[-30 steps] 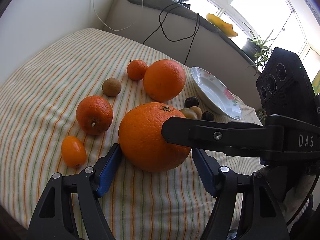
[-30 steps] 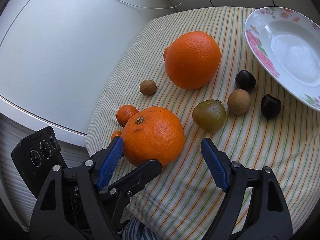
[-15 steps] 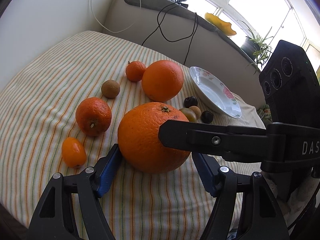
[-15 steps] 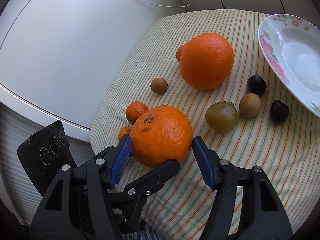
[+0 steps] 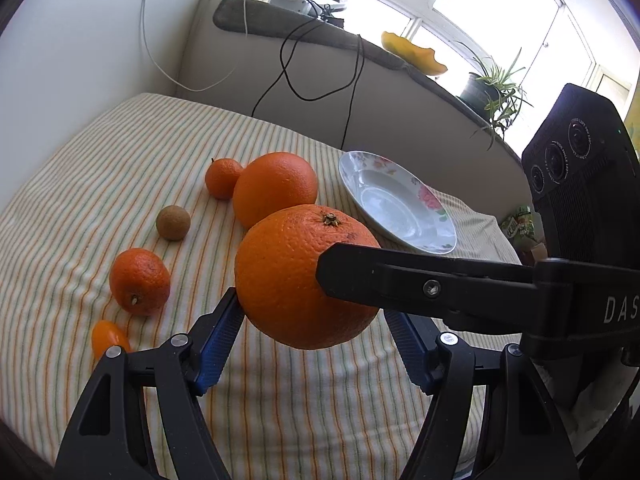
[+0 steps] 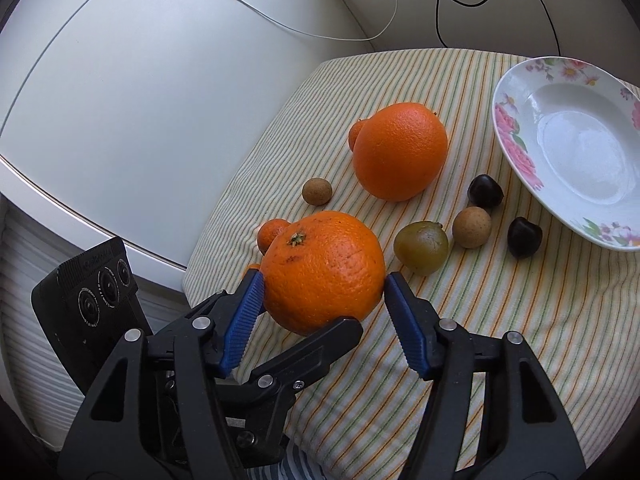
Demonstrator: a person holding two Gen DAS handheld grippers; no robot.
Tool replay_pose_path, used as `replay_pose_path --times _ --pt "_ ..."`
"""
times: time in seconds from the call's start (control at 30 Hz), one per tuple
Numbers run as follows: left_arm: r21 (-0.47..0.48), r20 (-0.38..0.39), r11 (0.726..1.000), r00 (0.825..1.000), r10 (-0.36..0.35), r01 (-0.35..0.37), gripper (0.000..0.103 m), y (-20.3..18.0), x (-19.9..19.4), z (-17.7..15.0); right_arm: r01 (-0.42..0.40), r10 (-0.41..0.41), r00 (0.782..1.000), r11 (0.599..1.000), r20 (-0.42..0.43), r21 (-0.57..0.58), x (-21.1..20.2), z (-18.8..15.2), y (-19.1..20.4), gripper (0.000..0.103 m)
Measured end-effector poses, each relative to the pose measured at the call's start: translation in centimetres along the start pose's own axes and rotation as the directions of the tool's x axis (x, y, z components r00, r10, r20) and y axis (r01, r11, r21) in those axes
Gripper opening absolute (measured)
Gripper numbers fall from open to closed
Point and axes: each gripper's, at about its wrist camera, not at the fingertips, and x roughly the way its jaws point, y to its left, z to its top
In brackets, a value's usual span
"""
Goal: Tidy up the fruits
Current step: 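Carry the large orange with the right gripper onto the white floral plate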
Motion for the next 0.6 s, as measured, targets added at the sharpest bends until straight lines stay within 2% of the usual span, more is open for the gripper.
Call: replay_pose_path --times 0.2,0.6 --pt "0.045 0.000 0.999 1.000 -0.029 0.029 0.071 -2.4 1.7 1.4 0.014 -0.014 0.999 1.000 0.050 0.006 -2.8 0.8 -1.5 0.066" --pt "0.114 -0.026 0.991 0.997 -0.069 0.072 0.072 -7.0 7.1 4.9 0.063 -0.072 0.988 0.996 0.133 0.070 -7.5 2.4 -6.8 0.066"
